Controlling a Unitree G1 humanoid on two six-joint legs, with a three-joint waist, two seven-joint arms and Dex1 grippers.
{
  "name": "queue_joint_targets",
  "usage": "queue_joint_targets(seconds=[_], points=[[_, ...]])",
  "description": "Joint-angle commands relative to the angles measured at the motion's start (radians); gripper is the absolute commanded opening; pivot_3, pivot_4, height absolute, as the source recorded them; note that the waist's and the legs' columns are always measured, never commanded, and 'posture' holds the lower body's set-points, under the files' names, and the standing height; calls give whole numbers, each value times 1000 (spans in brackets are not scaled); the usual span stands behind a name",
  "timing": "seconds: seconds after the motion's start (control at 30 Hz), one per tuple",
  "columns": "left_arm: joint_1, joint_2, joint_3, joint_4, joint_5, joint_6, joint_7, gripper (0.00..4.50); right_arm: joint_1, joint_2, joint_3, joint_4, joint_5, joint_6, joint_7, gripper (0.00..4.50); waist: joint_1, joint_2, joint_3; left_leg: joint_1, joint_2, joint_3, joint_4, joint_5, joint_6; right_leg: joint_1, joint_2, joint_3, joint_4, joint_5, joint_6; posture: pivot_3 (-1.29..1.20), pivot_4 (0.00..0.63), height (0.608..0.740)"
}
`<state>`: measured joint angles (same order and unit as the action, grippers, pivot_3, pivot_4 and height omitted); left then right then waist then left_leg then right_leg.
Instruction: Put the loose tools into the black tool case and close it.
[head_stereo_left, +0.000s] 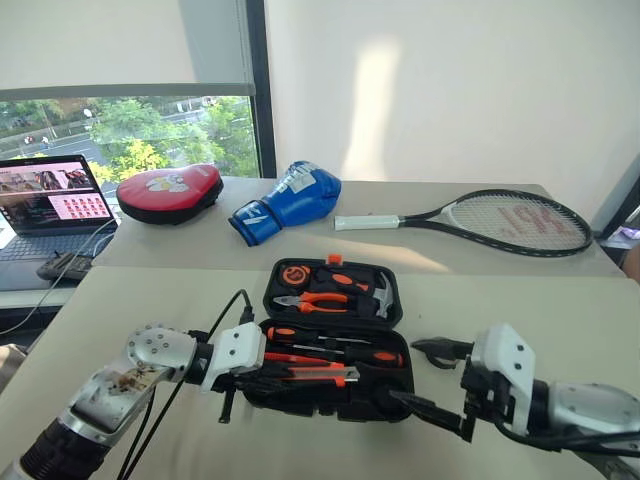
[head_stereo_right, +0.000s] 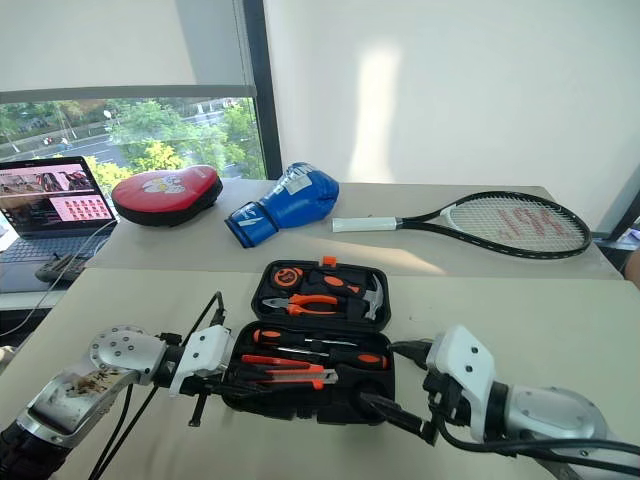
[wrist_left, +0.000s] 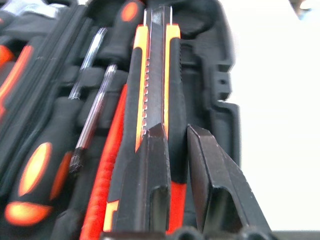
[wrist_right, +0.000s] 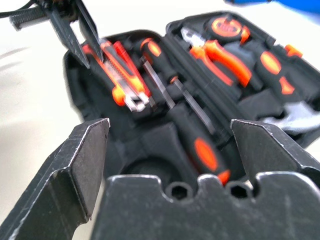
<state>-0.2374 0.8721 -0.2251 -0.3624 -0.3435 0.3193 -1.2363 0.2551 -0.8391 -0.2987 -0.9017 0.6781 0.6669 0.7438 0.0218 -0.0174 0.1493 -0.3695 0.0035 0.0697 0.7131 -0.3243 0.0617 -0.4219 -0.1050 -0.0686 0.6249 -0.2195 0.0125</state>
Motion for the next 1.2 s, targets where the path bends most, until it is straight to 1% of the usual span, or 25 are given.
queue_joint_targets(seconds=[0.03,0.13,0.4,0.47,0.53,0.57,0.6,0.63,0.67,0.7,0.73,0.77,0.8,0.83,0.9,0.97,1.0,1.1,1.2], points=[[-14,22,-23,-12,26,15,-25,157,32,-17,-76,-60,54,-13,29,4500,-3,0,0,0,0,0,0,0,0,0,0,0,1,0,0,0,150,740],[-18,25,-34,-10,58,17,-17,157,55,-22,-97,-78,69,-17,35,4500,-6,0,0,1,1,0,0,0,1,0,1,0,1,0,0,0,150,740],[-3,50,-36,40,178,-93,11,157,57,-26,-88,-75,66,-15,26,4500,-7,0,0,1,2,0,0,1,-1,0,3,1,2,1,0,0,150,740],[14,47,-30,29,162,-65,16,1149,55,-27,-78,-68,58,-18,27,4500,-9,0,0,1,4,0,1,1,-1,0,5,1,2,1,-1,0,150,740],[24,34,-3,8,116,-17,31,1755,48,-29,-67,-65,51,-18,25,4500,-9,0,0,2,5,0,1,1,-2,0,7,2,2,2,-2,0,150,740],[29,20,27,-5,72,10,42,2207,44,-29,-62,-64,50,-18,23,4500,-10,0,0,2,6,0,1,1,-2,0,8,2,2,2,-2,0,150,740],[34,11,50,-15,42,30,49,2531,42,-29,-59,-64,49,-17,22,4500,-10,0,0,2,7,0,1,1,-2,0,9,2,2,2,-2,0,150,740],[42,-16,102,-33,-42,73,63,2909,37,-29,-56,-62,51,-16,19,4500,-10,0,0,2,8,0,1,1,-3,0,9,2,2,2,-2,0,150,740],[48,-36,145,-44,-118,131,77,2909,32,-29,-53,-60,51,-16,17,4500,-9,0,0,1,8,0,1,2,-3,-1,9,2,2,1,-2,0,150,740],[48,-68,189,-41,-191,191,107,2779,26,-30,-48,-57,51,-15,16,4500,-9,0,0,1,8,0,1,2,-3,-1,9,2,2,1,-2,0,150,740],[48,-89,215,-30,-232,226,123,2603,21,-30,-42,-54,50,-16,15,4500,-9,-1,0,1,9,0,1,2,-3,-1,9,2,2,1,-2,0,150,740],[59,-95,216,-20,-229,209,111,2347,14,-29,-34,-50,47,-16,13,4500,-7,-1,1,0,9,0,2,2,-3,-1,9,2,2,1,-2,0,150,740],[67,-98,214,-16,-223,192,100,1980,9,-29,-28,-48,45,-16,11,4500,-6,-1,1,0,9,0,3,2,-3,0,9,2,2,1,-2,0,150,740],[73,-99,208,-15,-213,174,92,1568,3,-30,-22,-44,42,-16,10,4500,-6,-1,1,0,9,0,3,2,-3,0,9,2,2,1,-2,0,150,740],[68,-124,174,14,-160,154,135,828,-7,-28,-9,-38,36,-16,5,4500,-6,-1,1,0,8,0,3,2,-3,0,9,2,2,1,-2,0,150,740],[64,-148,120,74,-58,80,174,120,-8,-26,-4,-37,30,-16,1,4500,-3,-1,1,1,7,0,3,2,-3,1,9,2,1,2,-2,0,150,740],[73,-144,89,109,-1,24,170,46,-7,-25,-4,-39,27,-15,-3,4500,-1,-1,1,1,7,0,3,2,-3,1,9,2,1,2,-2,0,150,740],[102,-120,24,185,137,-138,162,46,-2,-27,-9,-42,24,-13,-9,4500,0,0,0,1,6,0,2,2,-3,0,9,2,1,2,-3,0,150,740],[121,-109,-24,207,232,-232,180,46,-10,-34,-9,-38,13,12,-41,4500,3,3,-2,2,6,0,2,1,-2,1,8,3,1,2,-3,0,150,740]])
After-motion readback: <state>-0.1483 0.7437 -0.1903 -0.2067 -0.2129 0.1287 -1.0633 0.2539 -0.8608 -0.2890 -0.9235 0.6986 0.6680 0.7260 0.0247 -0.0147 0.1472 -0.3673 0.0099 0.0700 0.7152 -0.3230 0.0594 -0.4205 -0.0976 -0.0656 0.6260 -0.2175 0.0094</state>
